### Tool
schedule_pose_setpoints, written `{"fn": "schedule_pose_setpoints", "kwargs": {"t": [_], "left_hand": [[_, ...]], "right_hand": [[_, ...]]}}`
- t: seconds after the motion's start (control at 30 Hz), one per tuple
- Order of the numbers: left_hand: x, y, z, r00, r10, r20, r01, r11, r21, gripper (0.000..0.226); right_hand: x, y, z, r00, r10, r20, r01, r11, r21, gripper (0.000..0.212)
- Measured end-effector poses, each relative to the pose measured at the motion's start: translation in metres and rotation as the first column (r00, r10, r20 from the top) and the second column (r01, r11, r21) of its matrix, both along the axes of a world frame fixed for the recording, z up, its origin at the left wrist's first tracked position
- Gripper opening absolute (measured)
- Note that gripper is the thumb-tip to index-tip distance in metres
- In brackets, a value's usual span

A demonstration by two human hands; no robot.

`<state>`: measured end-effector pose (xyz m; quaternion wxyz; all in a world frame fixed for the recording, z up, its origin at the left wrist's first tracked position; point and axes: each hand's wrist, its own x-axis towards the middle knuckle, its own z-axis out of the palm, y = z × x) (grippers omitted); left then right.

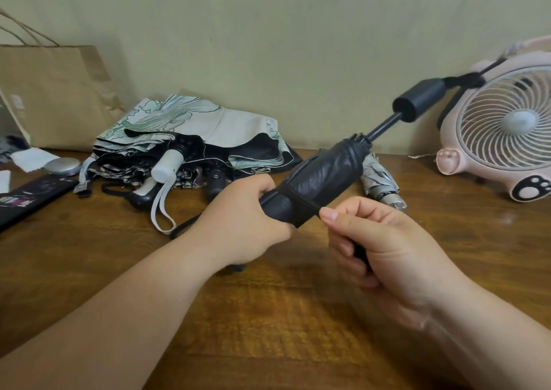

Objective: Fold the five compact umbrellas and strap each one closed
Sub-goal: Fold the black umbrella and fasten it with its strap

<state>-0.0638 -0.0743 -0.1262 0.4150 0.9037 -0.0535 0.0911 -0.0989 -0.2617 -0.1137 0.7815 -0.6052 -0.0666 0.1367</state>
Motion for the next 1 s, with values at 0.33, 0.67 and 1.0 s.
{"fn": "schedule_pose_setpoints", "kwargs": {"t": [0.33,0.67,1.0], "left_hand": [[-0.008,-0.003,0.014,0.915,-0.265,-0.304,0.046,0.817,-0.575,0.02],[-0.014,-0.001,0.013,0.7,-0.693,-0.176,0.16,0.392,-0.906,0.028],[-0.018,-0.01,0.015,0.671,-0.738,-0.068,0.21,0.277,-0.938,0.061]], "right_hand": [[0.01,-0.017,0.002,0.993,0.022,0.112,-0.01,0.995,-0.1,0.018],[0.02,-0.032,0.011,0.98,0.132,0.147,-0.124,0.991,-0.059,0.025],[0.016,-0.031,0.011,0.968,0.132,0.212,-0.106,0.986,-0.128,0.029]]}}
